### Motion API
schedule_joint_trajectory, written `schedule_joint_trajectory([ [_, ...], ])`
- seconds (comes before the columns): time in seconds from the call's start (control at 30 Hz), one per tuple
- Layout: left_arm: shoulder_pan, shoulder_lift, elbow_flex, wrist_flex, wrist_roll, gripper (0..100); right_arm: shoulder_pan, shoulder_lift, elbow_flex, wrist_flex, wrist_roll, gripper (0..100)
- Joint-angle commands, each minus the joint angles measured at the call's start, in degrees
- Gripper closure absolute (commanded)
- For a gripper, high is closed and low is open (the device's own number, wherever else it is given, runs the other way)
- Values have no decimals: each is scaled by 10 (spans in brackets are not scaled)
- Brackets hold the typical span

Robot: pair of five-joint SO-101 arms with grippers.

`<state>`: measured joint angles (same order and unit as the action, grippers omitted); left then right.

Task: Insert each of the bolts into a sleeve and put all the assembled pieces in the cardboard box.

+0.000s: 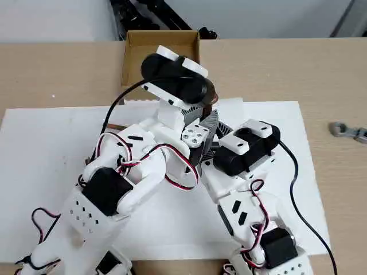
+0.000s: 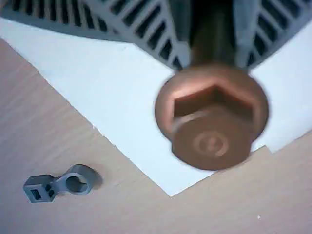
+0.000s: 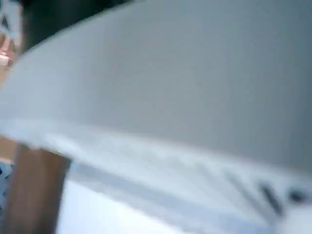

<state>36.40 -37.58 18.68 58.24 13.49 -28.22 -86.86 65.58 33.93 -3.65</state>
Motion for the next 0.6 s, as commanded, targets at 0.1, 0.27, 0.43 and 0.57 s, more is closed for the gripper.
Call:
schedule_joint_trajectory([
  [0.1,-4,-5,-1,-7,-4,975,1,0,-10,-16,4,996],
  [0.27,-3,-5,-4,8,-3,915,1,0,-10,-16,4,996],
  [0.43,-3,0,-51,75,-4,902,1,-1,-10,-16,4,996],
  [0.57,-3,-4,-61,105,-5,901,1,2,-11,-16,3,996],
])
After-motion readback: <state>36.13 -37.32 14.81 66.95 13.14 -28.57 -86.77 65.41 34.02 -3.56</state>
